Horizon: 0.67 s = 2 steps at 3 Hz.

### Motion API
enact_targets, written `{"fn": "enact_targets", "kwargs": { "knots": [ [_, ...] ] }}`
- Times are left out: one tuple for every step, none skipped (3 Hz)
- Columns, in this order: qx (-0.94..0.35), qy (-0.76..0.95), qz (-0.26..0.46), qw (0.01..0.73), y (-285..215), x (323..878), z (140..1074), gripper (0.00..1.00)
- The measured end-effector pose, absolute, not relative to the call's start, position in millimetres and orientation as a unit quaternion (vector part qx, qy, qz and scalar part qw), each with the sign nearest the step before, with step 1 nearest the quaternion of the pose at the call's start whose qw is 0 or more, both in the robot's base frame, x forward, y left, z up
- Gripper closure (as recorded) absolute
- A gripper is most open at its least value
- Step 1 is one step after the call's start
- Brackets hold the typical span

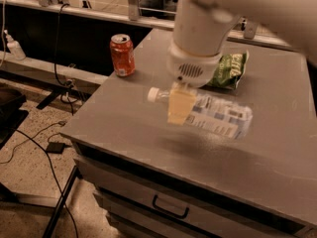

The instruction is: Place blue plastic bottle upright

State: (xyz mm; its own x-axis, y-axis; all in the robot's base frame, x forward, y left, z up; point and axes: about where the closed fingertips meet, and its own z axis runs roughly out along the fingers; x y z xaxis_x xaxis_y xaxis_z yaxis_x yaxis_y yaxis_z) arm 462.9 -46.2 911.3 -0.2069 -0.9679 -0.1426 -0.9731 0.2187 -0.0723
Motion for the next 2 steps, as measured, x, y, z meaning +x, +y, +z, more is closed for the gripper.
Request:
{"fn": "enact_targets", "kwargs": {
  "knots": [
    [-0.622, 0.776, 0.019, 0.103, -46.2, 467.5, 935.1, 1.00],
    [-0.622, 0.772, 0.045, 0.123, -45.7, 471.9, 928.1, 1.00]
  ]
}}
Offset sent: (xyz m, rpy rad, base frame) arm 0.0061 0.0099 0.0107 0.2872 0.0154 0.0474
